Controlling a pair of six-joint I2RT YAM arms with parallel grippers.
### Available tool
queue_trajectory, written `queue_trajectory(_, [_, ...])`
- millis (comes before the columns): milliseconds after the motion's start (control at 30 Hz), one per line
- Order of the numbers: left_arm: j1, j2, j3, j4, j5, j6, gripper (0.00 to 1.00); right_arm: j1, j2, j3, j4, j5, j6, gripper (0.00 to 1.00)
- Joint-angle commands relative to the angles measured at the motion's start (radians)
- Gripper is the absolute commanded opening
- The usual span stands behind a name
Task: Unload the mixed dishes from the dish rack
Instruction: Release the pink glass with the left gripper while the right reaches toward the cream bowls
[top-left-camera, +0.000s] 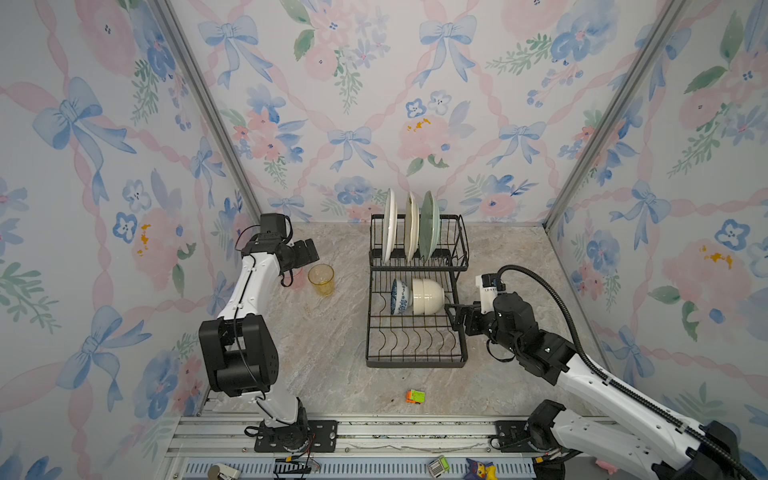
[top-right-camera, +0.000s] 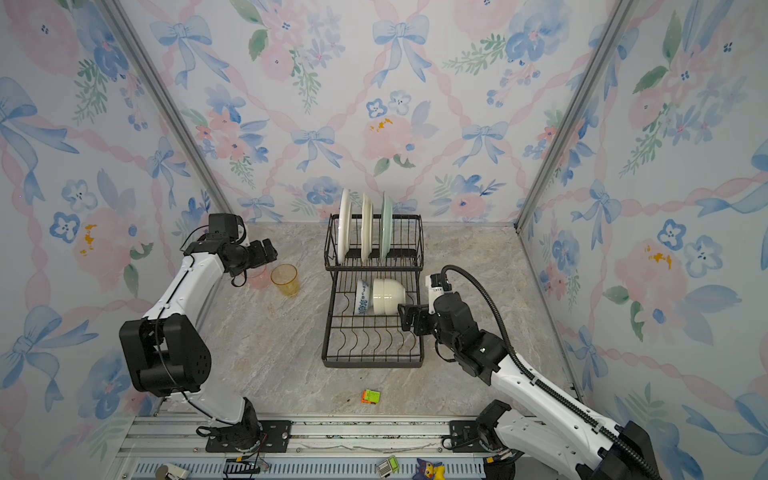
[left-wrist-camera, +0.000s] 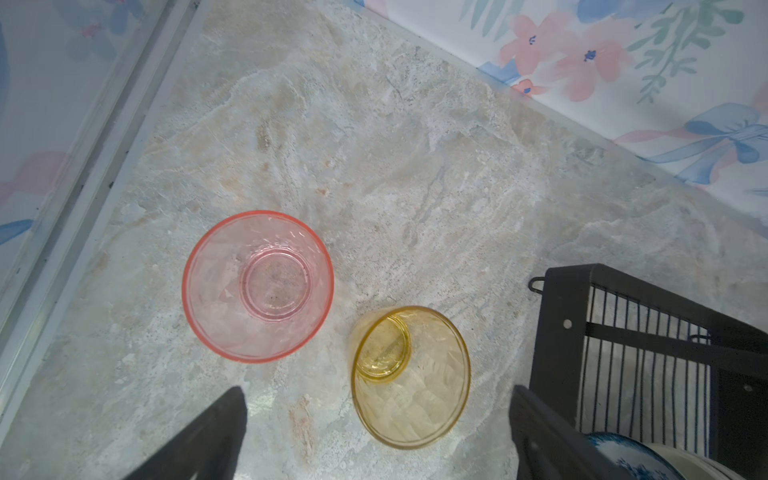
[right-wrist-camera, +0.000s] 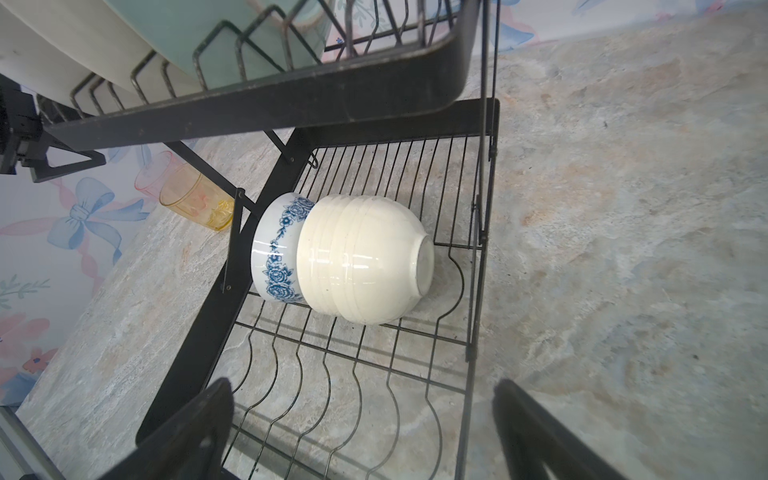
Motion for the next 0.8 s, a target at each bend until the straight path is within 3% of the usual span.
queue_trajectory(0, [-0.026,-0.079,-0.047,-0.009,0.017,-0.032,0.98,0.012,0.031,-0.017,0.058,-0.013,-0.024,1.00])
queue_trajectory(300, [-0.139,-0.296,-0.170,0.010,0.015,-0.082,0.98,0.031,0.134,-0.010,0.145,-0.011,-0.003,0.90])
queue_trajectory(567, [-0.225,-0.559,-0.398,0.177,0.043,-0.184,0.98,0.058,0.252,-0.009,0.252,0.002,-0.027,0.83])
queue_trajectory(767, [-0.237,-0.627,-0.494,0.274,0.077,-0.193,0.98,0.069,0.344,-0.002,0.299,0.051,-0.056,0.80])
